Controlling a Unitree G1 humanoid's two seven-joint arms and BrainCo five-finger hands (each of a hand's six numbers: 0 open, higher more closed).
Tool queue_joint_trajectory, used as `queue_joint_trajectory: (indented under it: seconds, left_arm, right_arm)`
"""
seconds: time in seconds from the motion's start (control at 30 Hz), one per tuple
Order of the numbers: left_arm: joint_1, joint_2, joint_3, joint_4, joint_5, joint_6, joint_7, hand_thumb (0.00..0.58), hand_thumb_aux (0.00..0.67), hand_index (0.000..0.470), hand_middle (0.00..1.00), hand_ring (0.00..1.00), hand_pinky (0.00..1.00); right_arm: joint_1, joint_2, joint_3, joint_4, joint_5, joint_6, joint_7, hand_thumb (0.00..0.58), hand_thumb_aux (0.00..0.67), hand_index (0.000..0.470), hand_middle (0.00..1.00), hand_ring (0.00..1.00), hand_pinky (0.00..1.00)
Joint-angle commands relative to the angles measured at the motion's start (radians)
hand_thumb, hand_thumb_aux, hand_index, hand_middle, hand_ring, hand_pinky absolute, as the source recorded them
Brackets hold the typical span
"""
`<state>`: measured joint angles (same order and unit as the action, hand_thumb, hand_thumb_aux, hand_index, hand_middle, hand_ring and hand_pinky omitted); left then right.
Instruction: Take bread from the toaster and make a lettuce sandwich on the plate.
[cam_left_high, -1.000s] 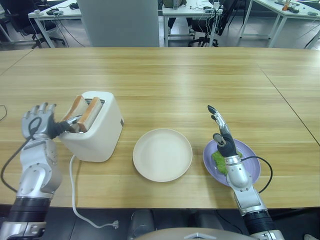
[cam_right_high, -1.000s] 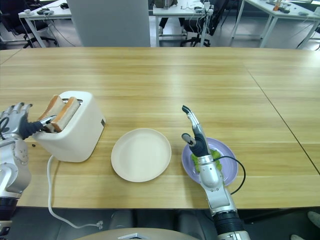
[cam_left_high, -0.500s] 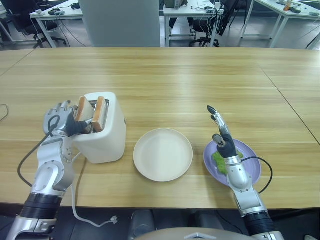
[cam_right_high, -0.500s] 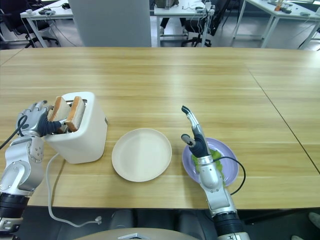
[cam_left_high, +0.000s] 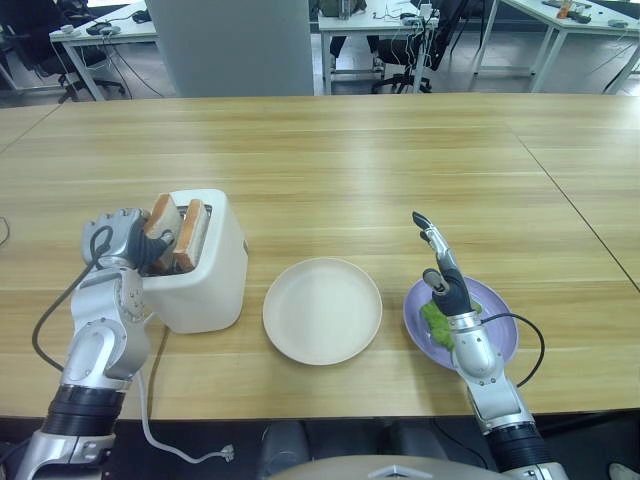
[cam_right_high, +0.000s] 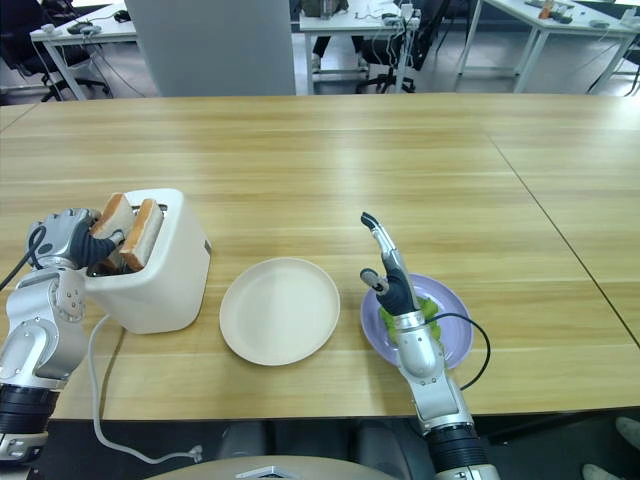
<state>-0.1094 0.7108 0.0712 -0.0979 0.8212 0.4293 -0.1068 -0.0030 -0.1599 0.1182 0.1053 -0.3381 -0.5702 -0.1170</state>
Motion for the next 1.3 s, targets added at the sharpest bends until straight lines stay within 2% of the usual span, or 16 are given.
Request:
queue_joint_trajectory:
  seconds: [0.03, 0.1, 0.2, 0.33, 0.5, 0.63, 0.77, 0.9, 1.0, 1.03, 1.07, 1.1, 1.13, 1.23, 1.27, 1.3]
  left_arm:
    - [0.0, -0.056, 0.045, -0.054, -0.091, -0.021, 0.009, 0.58, 0.67, 0.46, 1.0, 1.0, 1.0]
    - [-0.006, -0.082, 0.09, -0.1, -0.14, -0.039, 0.027, 0.58, 0.67, 0.46, 1.0, 1.0, 1.0]
    - [-0.019, -0.116, 0.178, -0.179, -0.224, -0.072, 0.049, 0.58, 0.67, 0.46, 1.0, 1.0, 1.0]
    - [-0.046, -0.132, 0.281, -0.285, -0.312, -0.122, 0.076, 0.58, 0.67, 0.46, 1.0, 1.0, 1.0]
    - [-0.086, -0.139, 0.333, -0.416, -0.382, -0.176, 0.073, 0.58, 0.67, 0.46, 1.0, 1.0, 1.0]
    - [-0.112, -0.166, 0.288, -0.55, -0.452, -0.171, 0.013, 0.58, 0.67, 0.46, 1.0, 1.0, 1.0]
    - [-0.114, -0.2, 0.194, -0.62, -0.508, -0.149, -0.061, 0.58, 0.67, 0.46, 1.0, 1.0, 1.0]
    - [-0.088, -0.225, 0.102, -0.622, -0.542, -0.129, -0.123, 0.58, 0.67, 0.46, 1.0, 1.0, 1.0]
    - [-0.054, -0.248, 0.035, -0.598, -0.557, -0.111, -0.157, 0.58, 0.67, 0.46, 1.0, 1.0, 1.0]
    - [-0.037, -0.252, 0.005, -0.576, -0.555, -0.111, -0.169, 0.58, 0.67, 0.46, 1.0, 1.0, 1.0]
    - [-0.021, -0.254, -0.024, -0.551, -0.556, -0.104, -0.185, 0.58, 0.67, 0.46, 1.0, 1.0, 1.0]
    - [-0.006, -0.252, -0.052, -0.523, -0.551, -0.107, -0.2, 0.58, 0.67, 0.46, 1.0, 1.0, 1.0]
    - [0.005, -0.25, -0.076, -0.494, -0.542, -0.11, -0.208, 0.58, 0.67, 0.46, 1.0, 1.0, 1.0]
    - [0.023, -0.233, -0.135, -0.42, -0.502, -0.108, -0.225, 0.58, 0.67, 0.46, 1.0, 1.0, 1.0]
    - [0.028, -0.221, -0.163, -0.381, -0.481, -0.109, -0.234, 0.58, 0.67, 0.46, 1.0, 1.0, 1.0]
    - [0.033, -0.21, -0.19, -0.339, -0.464, -0.111, -0.245, 0.58, 0.67, 0.46, 1.0, 1.0, 1.0]
  right_arm:
    - [0.0, -0.021, -0.007, -0.022, -0.073, 0.018, -0.027, 0.0, 0.0, 0.0, 0.0, 0.0, 0.0]
    - [0.0, -0.074, -0.008, -0.052, -0.215, 0.049, -0.061, 0.0, 0.0, 0.0, 0.0, 0.0, 0.0]
    - [0.004, -0.199, -0.012, -0.101, -0.479, 0.162, -0.11, 0.0, 0.0, 0.0, 0.0, 0.0, 0.0]
    - [0.047, -0.342, -0.052, -0.107, -0.575, 0.273, -0.094, 0.0, 0.0, 0.0, 0.0, 0.0, 0.0]
    - [0.132, -0.477, -0.052, -0.069, -0.644, 0.339, -0.096, 0.0, 0.0, 0.0, 0.0, 0.0, 0.0]
    - [0.176, -0.531, -0.005, 0.009, -0.666, 0.349, -0.102, 0.0, 0.0, 0.0, 0.0, 0.0, 0.0]
    - [0.168, -0.539, 0.042, 0.095, -0.656, 0.339, -0.113, 0.0, 0.0, 0.0, 0.0, 0.0, 0.0]
    - [0.162, -0.543, 0.075, 0.126, -0.642, 0.335, -0.096, 0.0, 0.0, 0.0, 0.0, 0.0, 0.0]
    - [0.161, -0.546, 0.094, 0.129, -0.633, 0.33, -0.073, 0.027, 0.016, 0.011, 0.0, 0.0, 0.0]
    - [0.16, -0.549, 0.103, 0.135, -0.632, 0.329, -0.064, 0.183, 0.116, 0.079, 0.0, 0.0, 0.0]
    - [0.158, -0.552, 0.111, 0.14, -0.631, 0.329, -0.057, 0.255, 0.168, 0.115, 0.0, 0.0, 0.0]
    - [0.158, -0.555, 0.116, 0.141, -0.631, 0.329, -0.054, 0.255, 0.168, 0.115, 0.0, 0.0, 0.0]
    - [0.158, -0.557, 0.121, 0.141, -0.631, 0.331, -0.051, 0.417, 0.315, 0.216, 0.0, 0.0, 0.0]
    - [0.151, -0.563, 0.135, 0.148, -0.631, 0.332, -0.047, 0.555, 0.531, 0.364, 0.0, 0.0, 0.0]
    - [0.148, -0.563, 0.139, 0.152, -0.632, 0.332, -0.048, 0.579, 0.644, 0.442, 0.0, 0.0, 0.0]
    - [0.145, -0.564, 0.142, 0.152, -0.63, 0.333, -0.047, 0.58, 0.67, 0.46, 0.0, 0.0, 0.0]
